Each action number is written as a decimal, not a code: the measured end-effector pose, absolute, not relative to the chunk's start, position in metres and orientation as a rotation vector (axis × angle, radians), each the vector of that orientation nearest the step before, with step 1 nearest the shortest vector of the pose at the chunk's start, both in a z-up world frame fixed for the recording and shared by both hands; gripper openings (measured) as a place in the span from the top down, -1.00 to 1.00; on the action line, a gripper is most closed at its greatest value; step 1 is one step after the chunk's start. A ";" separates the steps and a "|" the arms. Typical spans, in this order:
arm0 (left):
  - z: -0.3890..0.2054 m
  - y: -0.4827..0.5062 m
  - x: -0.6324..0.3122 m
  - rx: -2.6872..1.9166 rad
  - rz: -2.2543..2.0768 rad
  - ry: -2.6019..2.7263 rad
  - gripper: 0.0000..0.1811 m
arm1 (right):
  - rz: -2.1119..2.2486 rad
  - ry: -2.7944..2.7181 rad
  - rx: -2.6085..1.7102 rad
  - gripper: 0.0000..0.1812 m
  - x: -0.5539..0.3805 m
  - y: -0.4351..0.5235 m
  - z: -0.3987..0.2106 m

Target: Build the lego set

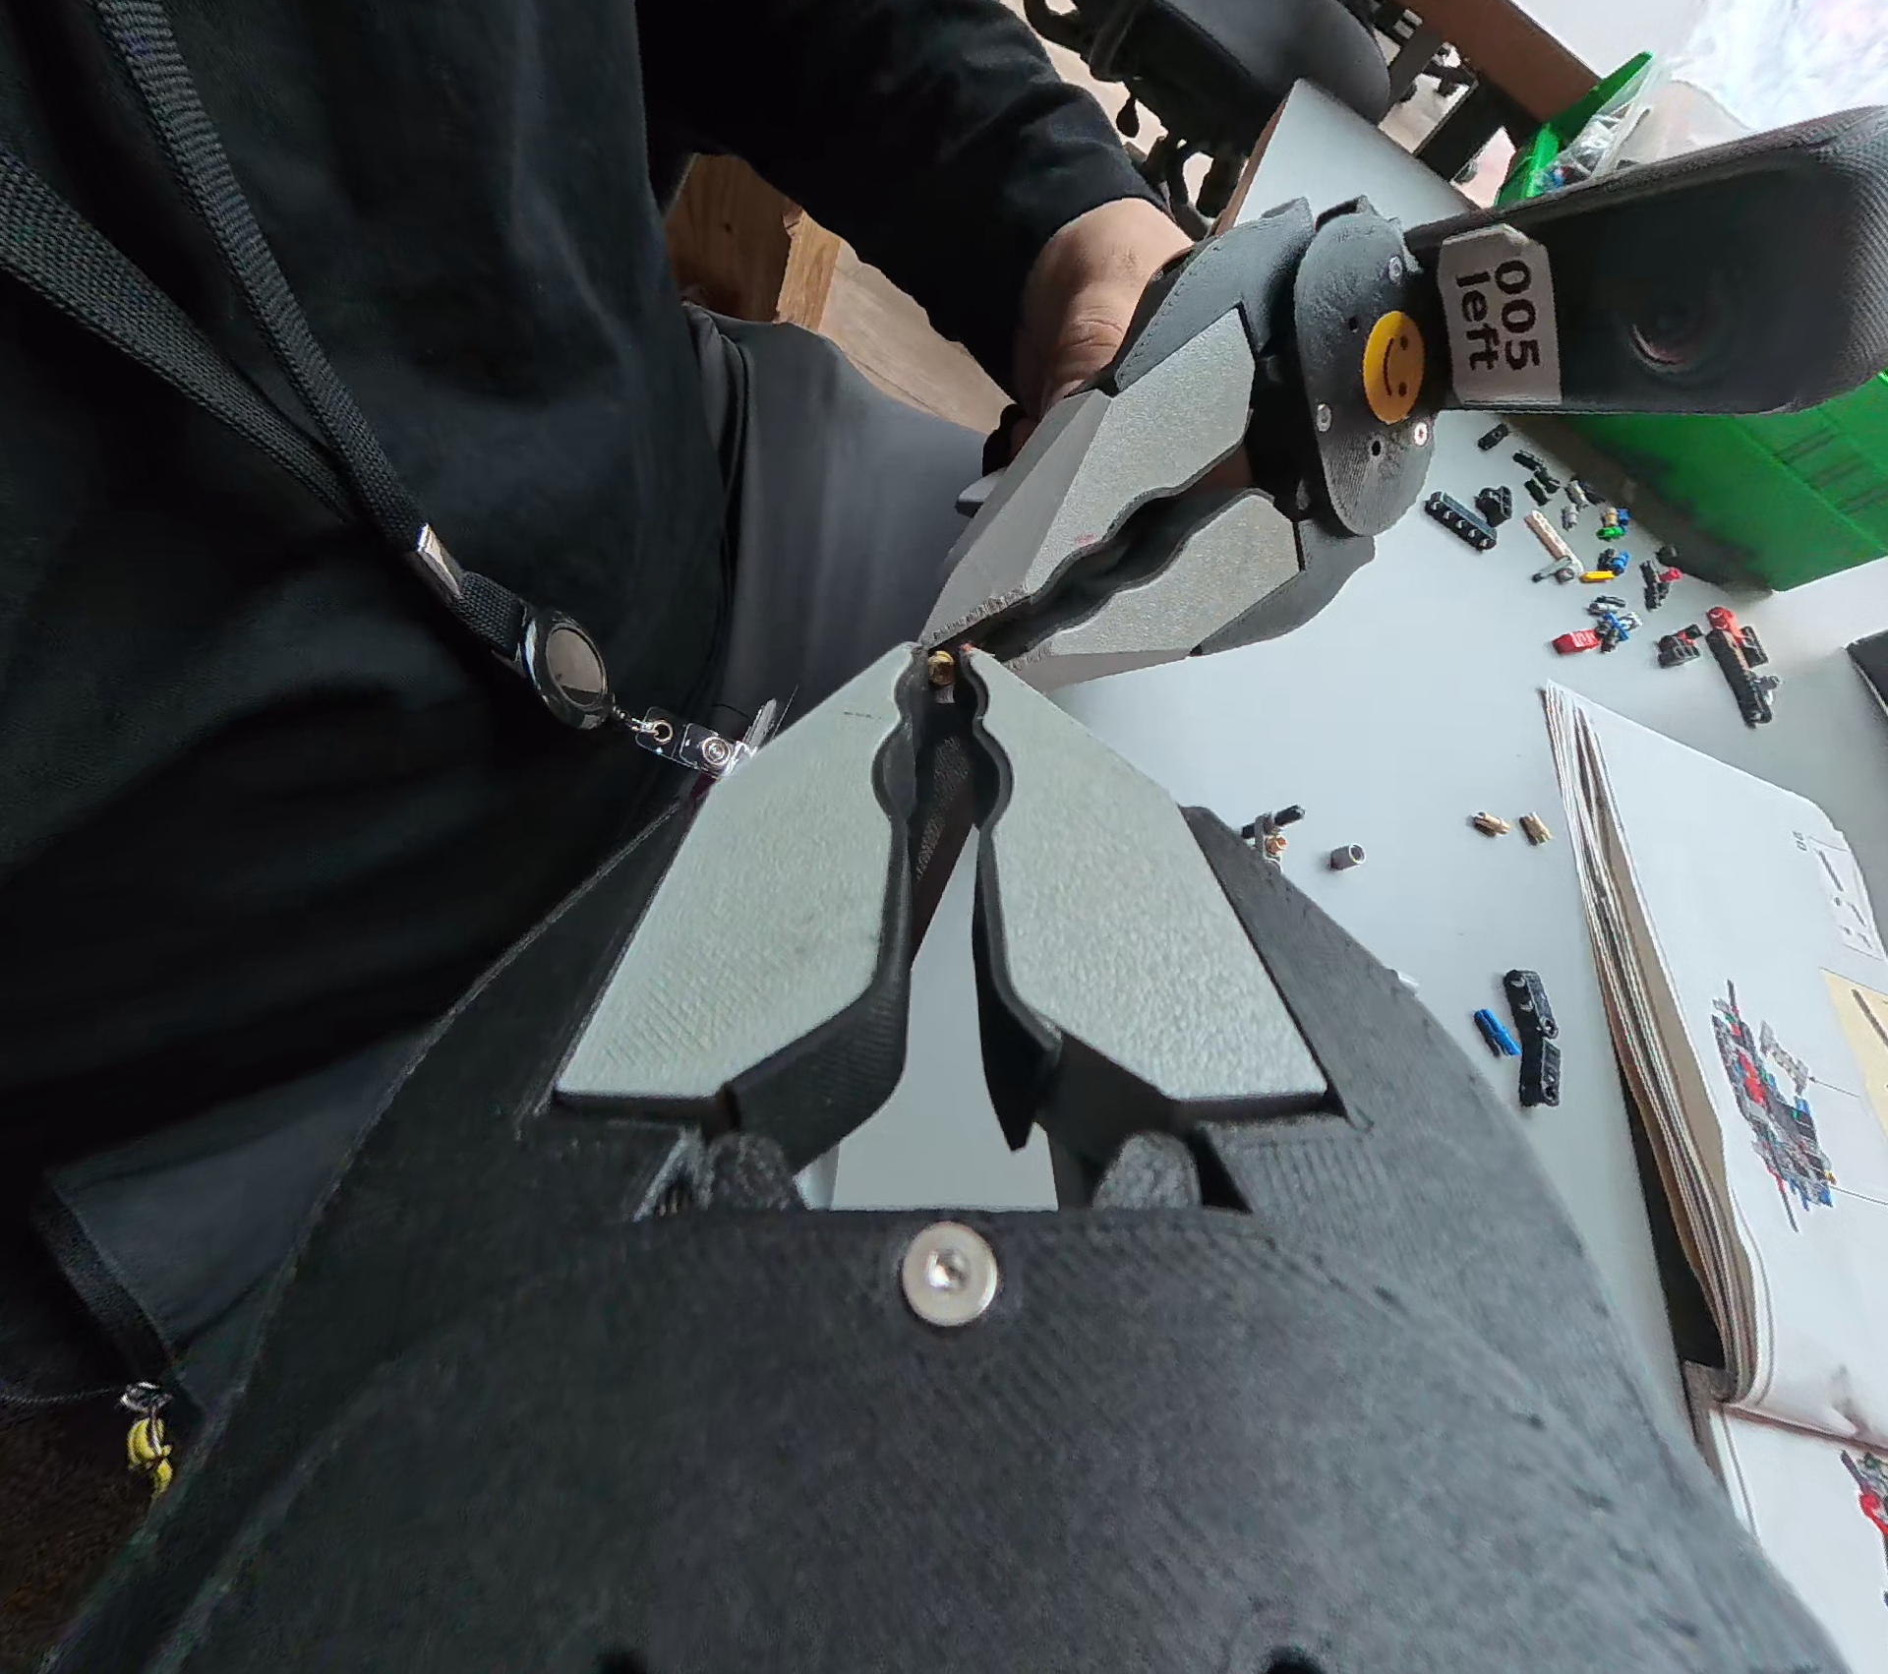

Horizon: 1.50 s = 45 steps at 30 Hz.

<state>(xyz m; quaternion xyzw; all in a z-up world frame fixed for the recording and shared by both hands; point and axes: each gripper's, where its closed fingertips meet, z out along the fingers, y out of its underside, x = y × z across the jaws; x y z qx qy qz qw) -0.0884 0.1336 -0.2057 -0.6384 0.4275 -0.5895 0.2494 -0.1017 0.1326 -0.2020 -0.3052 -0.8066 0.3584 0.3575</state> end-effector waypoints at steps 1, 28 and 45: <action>-0.206 0.133 -0.088 -1.738 -1.608 1.164 0.97 | 0.918 -2.083 -0.784 0.99 -0.102 0.132 -0.202; -0.205 0.140 -0.092 -1.763 -1.692 1.071 0.98 | 0.707 -2.085 -0.718 1.00 -0.103 0.141 -0.205; -0.183 0.165 -0.101 -1.629 -1.545 0.911 0.98 | 1.035 -1.840 -0.972 0.96 -0.114 0.170 -0.183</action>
